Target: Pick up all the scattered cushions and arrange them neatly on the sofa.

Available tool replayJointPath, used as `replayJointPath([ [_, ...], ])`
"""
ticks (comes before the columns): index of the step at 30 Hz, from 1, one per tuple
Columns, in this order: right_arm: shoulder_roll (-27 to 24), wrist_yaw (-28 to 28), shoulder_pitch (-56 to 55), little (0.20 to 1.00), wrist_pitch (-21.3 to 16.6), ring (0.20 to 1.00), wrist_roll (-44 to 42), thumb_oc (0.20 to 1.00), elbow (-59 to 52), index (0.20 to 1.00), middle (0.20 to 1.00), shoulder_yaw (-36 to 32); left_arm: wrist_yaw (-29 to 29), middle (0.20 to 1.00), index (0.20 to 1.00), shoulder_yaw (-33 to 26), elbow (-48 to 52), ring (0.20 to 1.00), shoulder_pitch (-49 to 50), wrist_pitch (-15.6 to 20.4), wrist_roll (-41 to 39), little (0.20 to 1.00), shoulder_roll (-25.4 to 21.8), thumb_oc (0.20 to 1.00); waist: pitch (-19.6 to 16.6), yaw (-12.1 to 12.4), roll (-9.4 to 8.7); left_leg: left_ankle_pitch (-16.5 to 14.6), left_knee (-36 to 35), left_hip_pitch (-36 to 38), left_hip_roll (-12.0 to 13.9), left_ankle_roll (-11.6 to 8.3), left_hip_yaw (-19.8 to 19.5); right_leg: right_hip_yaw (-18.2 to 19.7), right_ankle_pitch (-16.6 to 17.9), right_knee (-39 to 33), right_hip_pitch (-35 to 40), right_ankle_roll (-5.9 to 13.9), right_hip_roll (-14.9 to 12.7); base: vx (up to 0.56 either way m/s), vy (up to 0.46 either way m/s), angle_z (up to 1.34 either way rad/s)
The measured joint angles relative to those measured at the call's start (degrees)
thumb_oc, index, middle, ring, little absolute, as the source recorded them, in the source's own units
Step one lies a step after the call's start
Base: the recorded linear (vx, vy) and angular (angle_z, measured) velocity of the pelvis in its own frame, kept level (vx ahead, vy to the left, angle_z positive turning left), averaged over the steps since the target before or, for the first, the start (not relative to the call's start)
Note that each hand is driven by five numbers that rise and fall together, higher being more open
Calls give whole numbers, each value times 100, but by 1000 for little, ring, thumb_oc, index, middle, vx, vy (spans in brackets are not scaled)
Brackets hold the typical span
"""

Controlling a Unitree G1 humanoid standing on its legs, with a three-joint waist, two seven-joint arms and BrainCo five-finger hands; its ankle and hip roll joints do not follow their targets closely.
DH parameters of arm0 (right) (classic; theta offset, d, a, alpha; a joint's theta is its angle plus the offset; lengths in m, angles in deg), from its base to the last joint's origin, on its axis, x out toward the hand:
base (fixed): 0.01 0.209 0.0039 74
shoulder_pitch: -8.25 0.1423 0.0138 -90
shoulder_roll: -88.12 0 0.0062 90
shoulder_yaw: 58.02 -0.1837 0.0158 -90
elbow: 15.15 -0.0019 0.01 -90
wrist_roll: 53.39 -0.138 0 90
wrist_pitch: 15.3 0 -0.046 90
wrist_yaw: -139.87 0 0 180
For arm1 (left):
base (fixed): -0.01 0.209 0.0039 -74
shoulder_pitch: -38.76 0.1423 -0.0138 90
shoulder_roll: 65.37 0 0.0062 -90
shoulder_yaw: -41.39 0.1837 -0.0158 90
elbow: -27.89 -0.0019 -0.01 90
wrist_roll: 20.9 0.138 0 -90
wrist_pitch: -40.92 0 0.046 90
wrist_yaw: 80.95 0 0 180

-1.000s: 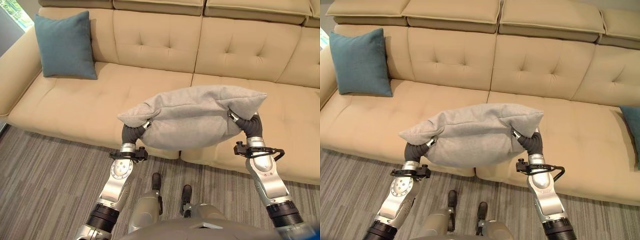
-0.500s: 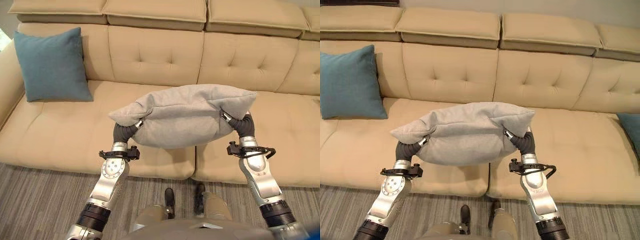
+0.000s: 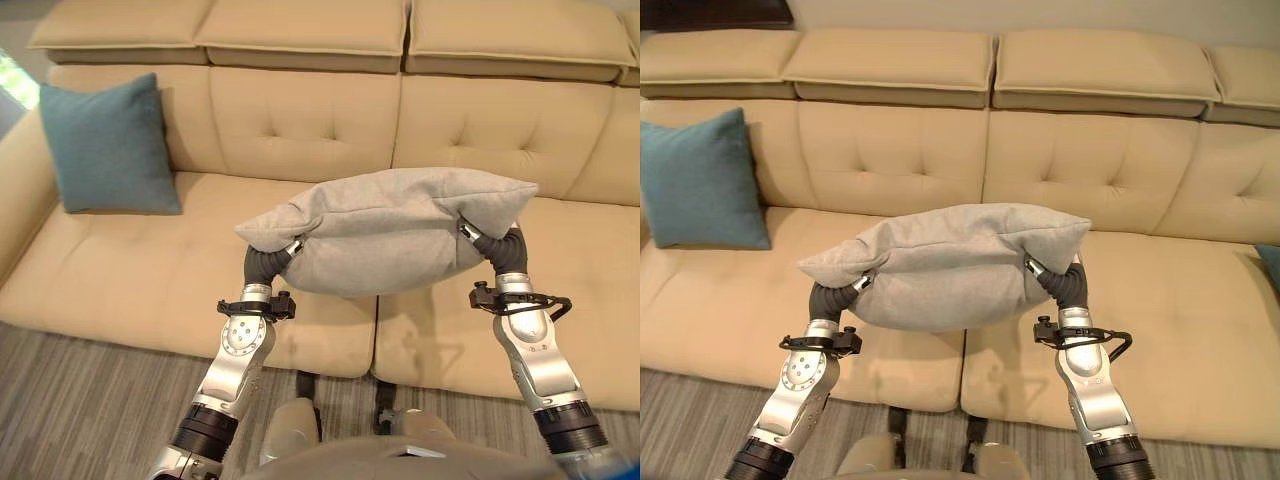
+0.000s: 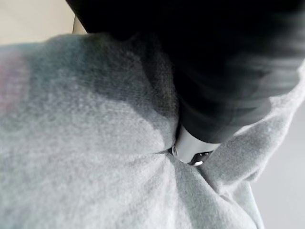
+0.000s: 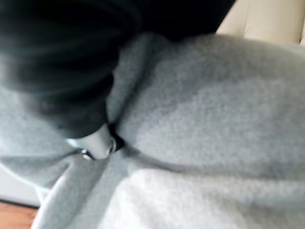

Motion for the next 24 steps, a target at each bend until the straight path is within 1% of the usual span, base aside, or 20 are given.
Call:
replayJointPath([
  [1, -10, -3, -2, 200, 0, 200, 2, 200, -1, 200, 200, -28, 6, 200, 200, 16, 0, 200, 26, -10, 7, 200, 2, 200, -7, -71, 96, 190, -309, 188, -1, 49, 45, 14, -17, 1, 61, 27, 61, 100, 147, -39],
  [2, -45, -6, -6, 200, 0, 200, 2, 200, 2, 200, 200, -60, 13, 200, 200, 55, -1, 200, 27, -14, 16, 200, -5, 200, -8, -115, 256, 565, -511, 364, 13, 197, -12, 34, -76, 19, 134, 116, 150, 90, 146, -27],
  [3, 26, -9, -92, 200, 3, 200, 1, 200, -35, 200, 200, -64, 18, 200, 200, 80, 10, 200, 31, -28, 19, 200, -46, 200, -19, -121, 174, 584, -638, 479, -147, 223, 64, 119, -110, 53, 139, 311, -29, 91, 181, -13],
  [5, 87, -27, -126, 200, 3, 200, 3, 200, -46, 200, 200, -79, 23, 200, 200, 77, 13, 200, 22, -30, 21, 200, -110, 200, -26, -114, 164, 602, -744, 569, -388, 261, 108, 168, -119, 53, 166, 428, -276, 67, 159, 0],
  [6, 127, -40, -122, 200, 4, 200, 5, 200, -46, 200, 200, -68, 21, 200, 200, 64, 23, 200, 9, -30, 22, 200, -176, 200, -27, -70, 163, 597, -774, 591, -457, 269, 172, 181, -123, 51, 164, 466, -359, 36, 92, -7],
  [7, 137, -53, -112, 200, 8, 200, 7, 200, -45, 200, 200, -13, 18, 200, 200, 22, 27, 200, -17, -30, 25, 200, -270, 200, -27, 1, 162, 596, -801, 614, -537, 269, 223, 243, -118, 40, 161, 560, -442, 44, 84, -10],
  [8, 138, -74, -92, 200, 11, 200, 23, 200, -46, 200, 200, 42, -1, 200, 200, -37, 28, 200, -43, -30, 26, 200, -328, 200, -32, 63, 152, 596, -806, 616, -594, 269, 241, 326, -100, 11, 167, 611, -497, 63, 86, -9],
  [10, 138, -73, 23, 200, 48, 200, 74, 200, -45, 200, 200, 127, -11, 200, 200, -144, 42, 200, -76, -29, 27, 200, -388, 200, -29, 148, 147, 594, -815, 619, -650, 271, 284, 352, -76, -40, 177, 651, -547, 86, 78, -10],
  [11, 138, -2, 236, 200, 125, 200, 231, 200, -40, 200, 200, 145, -133, 200, 200, -155, 47, 200, -224, -29, 73, 200, -455, 200, -28, 216, 140, 565, -820, 634, -649, 311, 356, 408, -17, -145, 208, 712, -538, 64, 42, -18],
  [12, 140, 43, 333, 200, 125, 200, 232, 200, -40, 200, 200, 148, -210, 200, 200, -154, 47, 200, -309, -29, 80, 200, -448, 200, -28, 229, 129, 564, -820, 635, -645, 310, 379, 444, 11, -191, 214, 717, -531, 33, 24, -25],
  [15, 144, 387, 809, 200, 153, 200, 416, 200, -29, 200, 200, 169, -506, 200, 200, -113, 42, 200, -698, -29, 297, 200, -429, 200, -37, 157, 97, 538, -825, 610, -590, 347, 496, 511, 126, -321, 188, 745, -479, -23, 16, -26],
  [16, 176, 626, 1157, 200, 153, 200, 455, 200, 121, 200, 200, 272, -681, 200, 200, -43, -46, 200, -984, -27, 306, 200, -361, 200, -54, 83, 88, 557, -825, 504, -562, 373, 520, 587, 136, -321, 66, 750, -451, -96, -9, -20],
  [17, 189, 745, 1453, 200, 155, 200, 457, 200, 259, 200, 200, 306, -771, 200, 200, -48, -164, 200, -1246, -27, 305, 200, -307, 200, -54, 62, 89, 589, -824, 388, -545, 413, 543, 638, 173, -321, -67, 755, -430, -104, -20, -17],
  [19, 240, 1184, 2380, 200, 188, 200, 634, 200, 801, 200, 200, 354, -1125, 200, 200, 59, -956, 200, -2327, -20, 305, 200, -213, 200, -64, -39, 110, 753, -825, -99, -493, 426, 548, 641, 327, -323, -562, 762, -385, -151, -33, -6],
  [20, 263, 1373, 2745, 200, 197, 200, 688, 200, 1043, 200, 200, 370, -1248, 200, 200, 139, -1393, 200, -2836, -26, 310, 200, -273, 200, -55, -60, 130, 836, -825, -342, -471, 402, 533, 637, 408, -322, -784, 774, -361, -138, -29, 5],
  [21, 178, 1593, 3338, 200, 261, 200, 766, 200, 1416, 200, 200, 388, -1391, 200, 200, 392, -1972, 200, -3617, -52, 310, 200, -412, 200, -43, -74, 200, 958, -824, -702, -462, 366, 507, 620, 500, -324, -1141, 748, -346, -121, -20, 7],
  [22, 70, 1643, 3575, 200, 287, 200, 791, 200, 1543, 200, 200, 406, -1411, 200, 200, 459, -2132, 200, -3908, -57, 309, 200, -439, 200, -8, -70, 261, 1013, -824, -855, -462, 326, 500, 618, 560, -324, -1286, 755, -345, -107, -23, 6],
  [23, -4, 1743, 3802, 200, 314, 200, 824, 200, 1760, 200, 200, 451, -1526, 200, 200, 469, -2252, 200, -4118, -57, 314, 200, -500, 200, 21, -65, 316, 1060, -822, -944, -466, 354, 504, 617, 584, -324, -1381, 726, -348, -126, -27, 3],
  [24, -118, 1858, 4212, 200, 376, 200, 840, 200, 2182, 200, 200, 628, -1631, 200, 200, 588, -2543, 200, -4468, -69, 312, 200, -528, 200, 52, -69, 398, 1088, -823, -1060, -464, 339, 492, 605, 594, -325, -1483, 733, -343, -80, -23, -1],
])
